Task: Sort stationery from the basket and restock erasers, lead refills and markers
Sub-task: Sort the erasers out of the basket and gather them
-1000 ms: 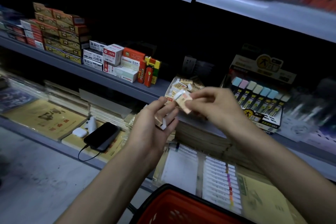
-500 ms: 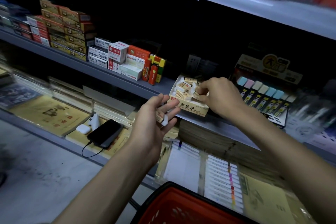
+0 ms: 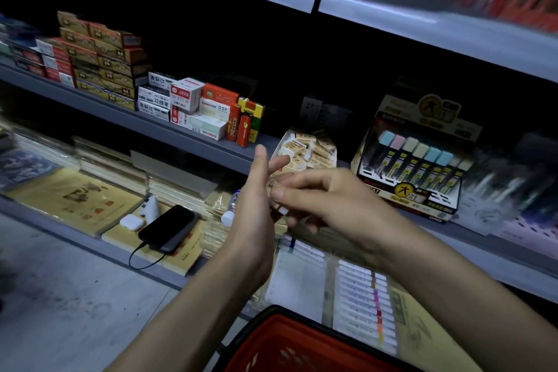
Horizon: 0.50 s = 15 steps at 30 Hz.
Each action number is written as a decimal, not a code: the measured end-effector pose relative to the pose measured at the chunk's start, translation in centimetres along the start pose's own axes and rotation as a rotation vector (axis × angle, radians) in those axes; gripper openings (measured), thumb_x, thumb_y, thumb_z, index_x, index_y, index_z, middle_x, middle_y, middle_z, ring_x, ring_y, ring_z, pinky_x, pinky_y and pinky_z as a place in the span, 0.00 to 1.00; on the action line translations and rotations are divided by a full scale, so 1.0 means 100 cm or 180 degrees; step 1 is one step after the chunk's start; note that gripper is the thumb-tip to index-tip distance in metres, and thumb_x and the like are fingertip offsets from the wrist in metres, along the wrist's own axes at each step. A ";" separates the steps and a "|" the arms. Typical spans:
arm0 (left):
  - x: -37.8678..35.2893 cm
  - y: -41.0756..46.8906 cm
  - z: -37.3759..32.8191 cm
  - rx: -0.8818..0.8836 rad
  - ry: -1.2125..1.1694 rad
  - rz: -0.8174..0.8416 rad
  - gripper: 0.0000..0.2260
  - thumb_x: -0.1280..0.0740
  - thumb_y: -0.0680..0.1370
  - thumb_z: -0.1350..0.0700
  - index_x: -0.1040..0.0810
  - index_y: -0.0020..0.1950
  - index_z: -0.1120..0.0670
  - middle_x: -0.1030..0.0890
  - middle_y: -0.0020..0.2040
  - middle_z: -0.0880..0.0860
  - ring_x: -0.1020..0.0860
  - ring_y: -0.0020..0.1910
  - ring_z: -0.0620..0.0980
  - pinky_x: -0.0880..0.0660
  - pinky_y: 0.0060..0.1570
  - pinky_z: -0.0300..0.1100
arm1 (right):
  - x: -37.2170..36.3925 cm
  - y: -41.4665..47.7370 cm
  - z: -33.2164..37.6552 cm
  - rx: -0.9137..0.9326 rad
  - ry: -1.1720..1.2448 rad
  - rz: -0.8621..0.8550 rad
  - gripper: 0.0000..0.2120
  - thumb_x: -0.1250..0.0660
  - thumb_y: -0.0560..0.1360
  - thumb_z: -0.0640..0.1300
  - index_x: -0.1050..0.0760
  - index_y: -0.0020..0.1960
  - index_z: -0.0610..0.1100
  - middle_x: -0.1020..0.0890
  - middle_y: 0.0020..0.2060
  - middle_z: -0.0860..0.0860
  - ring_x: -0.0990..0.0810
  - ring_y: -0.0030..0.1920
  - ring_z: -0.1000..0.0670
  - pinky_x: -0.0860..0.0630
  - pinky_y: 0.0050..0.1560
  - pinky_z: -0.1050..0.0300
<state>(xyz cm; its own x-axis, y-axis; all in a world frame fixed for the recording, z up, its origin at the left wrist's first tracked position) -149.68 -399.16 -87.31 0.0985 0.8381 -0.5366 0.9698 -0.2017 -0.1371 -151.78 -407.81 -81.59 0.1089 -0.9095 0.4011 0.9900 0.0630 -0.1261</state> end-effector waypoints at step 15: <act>0.029 -0.006 -0.024 -0.0339 0.0688 -0.0039 0.14 0.33 0.80 0.44 0.19 0.63 0.45 0.15 0.58 0.47 0.18 0.59 0.45 0.24 0.66 0.51 | 0.083 0.090 0.006 0.1123 -0.3135 -0.1675 0.05 0.29 0.77 0.39 0.16 0.52 0.45 0.16 0.48 0.49 0.18 0.50 0.46 0.20 0.47 0.50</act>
<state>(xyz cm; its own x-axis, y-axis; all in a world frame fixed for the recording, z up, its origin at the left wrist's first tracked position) -149.41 -395.42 -86.83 0.1209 0.9315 -0.3430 0.9882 -0.1458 -0.0478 -141.96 -414.48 -78.82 -0.4527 -0.1560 0.8779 0.8867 0.0247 0.4616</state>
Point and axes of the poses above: each hand's wrist, its own y-axis towards the middle knuckle, its own x-axis out of the back of the hand, z = x × y, the point moved 10 cm from there along y, towards the middle knuckle
